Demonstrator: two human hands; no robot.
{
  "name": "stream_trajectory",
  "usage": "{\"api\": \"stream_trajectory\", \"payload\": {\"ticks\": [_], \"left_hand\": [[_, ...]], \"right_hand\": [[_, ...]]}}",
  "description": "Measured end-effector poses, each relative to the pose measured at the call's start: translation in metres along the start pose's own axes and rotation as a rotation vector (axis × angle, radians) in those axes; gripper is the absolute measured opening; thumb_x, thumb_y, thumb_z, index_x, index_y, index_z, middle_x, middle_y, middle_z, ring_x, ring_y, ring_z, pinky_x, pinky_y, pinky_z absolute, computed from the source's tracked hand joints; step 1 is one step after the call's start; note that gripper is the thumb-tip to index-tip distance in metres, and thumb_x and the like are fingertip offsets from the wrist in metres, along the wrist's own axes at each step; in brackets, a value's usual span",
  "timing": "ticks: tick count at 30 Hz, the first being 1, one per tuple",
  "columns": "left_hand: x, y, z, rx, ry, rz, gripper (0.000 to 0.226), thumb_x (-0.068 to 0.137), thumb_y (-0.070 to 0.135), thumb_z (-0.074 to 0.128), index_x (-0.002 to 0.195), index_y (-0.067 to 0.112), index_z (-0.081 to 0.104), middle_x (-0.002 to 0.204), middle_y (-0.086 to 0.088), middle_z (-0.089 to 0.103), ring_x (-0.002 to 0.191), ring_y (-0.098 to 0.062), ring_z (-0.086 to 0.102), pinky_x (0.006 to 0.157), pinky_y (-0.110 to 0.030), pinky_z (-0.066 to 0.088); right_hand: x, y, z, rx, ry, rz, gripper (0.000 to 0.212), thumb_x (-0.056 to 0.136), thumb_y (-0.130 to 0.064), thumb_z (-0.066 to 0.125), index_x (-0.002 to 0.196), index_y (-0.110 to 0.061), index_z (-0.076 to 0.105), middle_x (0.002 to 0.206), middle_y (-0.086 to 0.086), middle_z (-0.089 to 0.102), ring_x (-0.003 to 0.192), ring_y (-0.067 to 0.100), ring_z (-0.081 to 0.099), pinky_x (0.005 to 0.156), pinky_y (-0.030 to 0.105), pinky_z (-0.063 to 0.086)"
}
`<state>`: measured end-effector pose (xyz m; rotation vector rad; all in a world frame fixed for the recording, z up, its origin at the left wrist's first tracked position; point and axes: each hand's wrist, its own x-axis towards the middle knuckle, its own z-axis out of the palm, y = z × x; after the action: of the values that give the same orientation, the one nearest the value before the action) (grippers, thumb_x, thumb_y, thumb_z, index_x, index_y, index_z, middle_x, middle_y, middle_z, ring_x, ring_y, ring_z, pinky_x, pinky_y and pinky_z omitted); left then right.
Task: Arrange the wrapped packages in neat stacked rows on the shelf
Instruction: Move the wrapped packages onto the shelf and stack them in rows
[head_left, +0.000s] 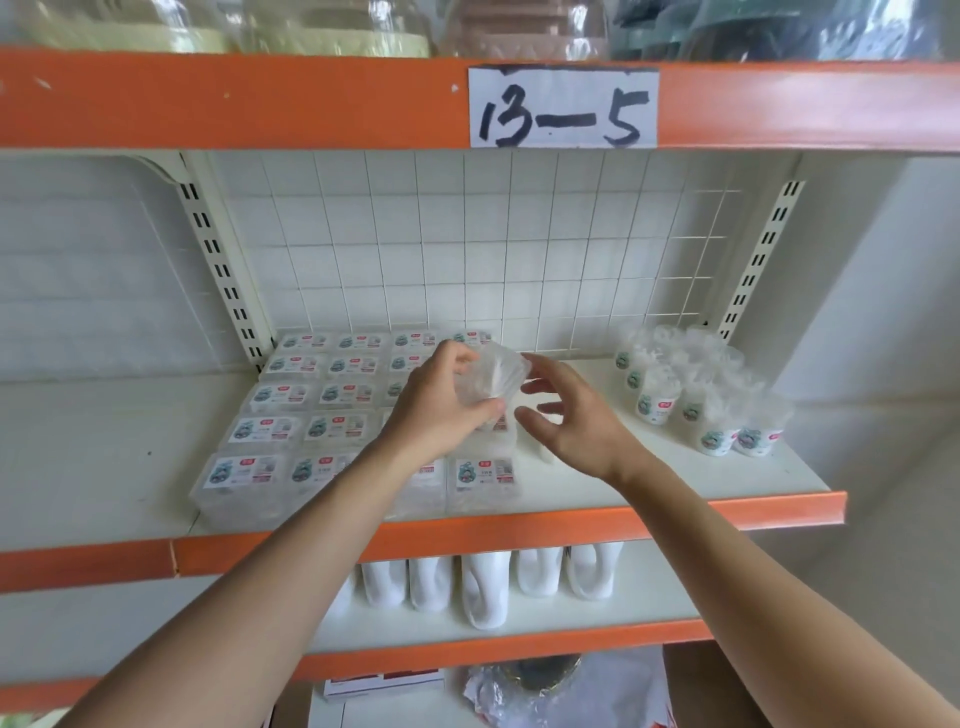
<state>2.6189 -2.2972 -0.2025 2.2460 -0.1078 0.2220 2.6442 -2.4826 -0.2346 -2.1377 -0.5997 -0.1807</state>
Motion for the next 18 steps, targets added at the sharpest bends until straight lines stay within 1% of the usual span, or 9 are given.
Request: {"api": "stream_trajectory", "payload": {"ticks": [2, 4, 7, 8, 9, 11, 13, 16, 18], "left_hand": [[0.000, -0.001, -0.004, -0.095, -0.031, -0.038, 0.066, 0.076, 0.030, 0.080, 0.130, 0.025, 0.042, 0.120, 0.007, 0.056, 0.104, -0.010, 0.057, 0.091, -0.034, 0.048], [-0.002, 0.000, -0.008, -0.201, -0.076, -0.069, 0.074, 0.075, 0.026, 0.081, 0.136, 0.028, 0.039, 0.113, 0.008, 0.058, 0.099, -0.008, 0.061, 0.090, -0.037, 0.052], [-0.004, 0.001, -0.014, -0.287, -0.130, -0.077, 0.074, 0.080, 0.020, 0.077, 0.139, 0.036, 0.036, 0.109, 0.012, 0.057, 0.094, 0.000, 0.062, 0.081, -0.025, 0.051], [-0.005, 0.000, -0.017, -0.309, -0.144, -0.080, 0.071, 0.082, 0.020, 0.074, 0.139, 0.039, 0.035, 0.110, 0.013, 0.057, 0.095, 0.001, 0.062, 0.079, -0.022, 0.049], [-0.006, -0.002, -0.018, -0.326, -0.152, -0.085, 0.069, 0.084, 0.020, 0.072, 0.139, 0.041, 0.036, 0.113, 0.011, 0.058, 0.098, 0.000, 0.062, 0.080, -0.022, 0.048], [-0.007, -0.007, -0.021, -0.355, -0.171, -0.082, 0.064, 0.086, 0.021, 0.069, 0.139, 0.040, 0.038, 0.118, 0.005, 0.061, 0.104, -0.006, 0.063, 0.088, -0.028, 0.051], [-0.007, -0.012, -0.024, -0.409, -0.174, -0.092, 0.056, 0.089, 0.020, 0.066, 0.139, 0.033, 0.042, 0.119, 0.000, 0.063, 0.102, -0.012, 0.066, 0.089, -0.035, 0.055], [-0.006, -0.017, -0.029, -0.401, -0.156, -0.127, 0.044, 0.092, 0.019, 0.062, 0.134, 0.024, 0.049, 0.113, 0.001, 0.061, 0.087, -0.020, 0.071, 0.088, -0.034, 0.056], [-0.005, -0.021, -0.031, -0.377, -0.154, -0.124, 0.040, 0.093, 0.017, 0.061, 0.132, 0.022, 0.051, 0.112, -0.001, 0.062, 0.082, -0.021, 0.072, 0.085, -0.031, 0.057]], "right_hand": [[0.000, -0.005, 0.002, 0.141, -0.030, 0.023, 0.063, 0.088, -0.019, 0.068, 0.142, -0.031, 0.039, 0.127, -0.004, 0.052, 0.109, 0.005, 0.057, 0.091, 0.028, 0.051], [-0.001, -0.008, 0.005, 0.174, -0.078, 0.016, 0.071, 0.087, -0.024, 0.070, 0.142, -0.046, 0.032, 0.131, -0.005, 0.052, 0.110, 0.006, 0.058, 0.091, 0.027, 0.051], [0.001, -0.014, 0.012, 0.174, -0.132, 0.009, 0.074, 0.087, -0.028, 0.070, 0.140, -0.057, 0.028, 0.131, -0.007, 0.054, 0.110, 0.008, 0.060, 0.094, 0.032, 0.050], [0.001, -0.016, 0.014, 0.176, -0.137, 0.005, 0.074, 0.087, -0.026, 0.070, 0.139, -0.059, 0.028, 0.128, -0.008, 0.056, 0.109, 0.008, 0.060, 0.094, 0.032, 0.050], [0.001, -0.017, 0.015, 0.171, -0.133, -0.002, 0.075, 0.087, -0.024, 0.071, 0.137, -0.060, 0.030, 0.125, -0.009, 0.057, 0.107, 0.008, 0.061, 0.094, 0.032, 0.050], [0.001, -0.017, 0.016, 0.090, -0.075, -0.030, 0.078, 0.082, -0.022, 0.075, 0.138, -0.057, 0.032, 0.121, -0.009, 0.057, 0.103, 0.009, 0.059, 0.093, 0.031, 0.050], [0.003, -0.014, 0.016, -0.087, -0.001, -0.080, 0.085, 0.076, -0.023, 0.080, 0.142, -0.047, 0.033, 0.122, -0.008, 0.055, 0.105, 0.010, 0.054, 0.093, 0.031, 0.048], [0.005, -0.008, 0.019, -0.261, 0.042, -0.129, 0.088, 0.070, -0.020, 0.083, 0.144, -0.033, 0.038, 0.127, -0.007, 0.052, 0.113, 0.019, 0.048, 0.098, 0.033, 0.044], [0.005, -0.006, 0.021, -0.326, 0.055, -0.170, 0.087, 0.070, -0.020, 0.084, 0.144, -0.029, 0.040, 0.129, -0.004, 0.052, 0.113, 0.024, 0.048, 0.098, 0.030, 0.040]]}}
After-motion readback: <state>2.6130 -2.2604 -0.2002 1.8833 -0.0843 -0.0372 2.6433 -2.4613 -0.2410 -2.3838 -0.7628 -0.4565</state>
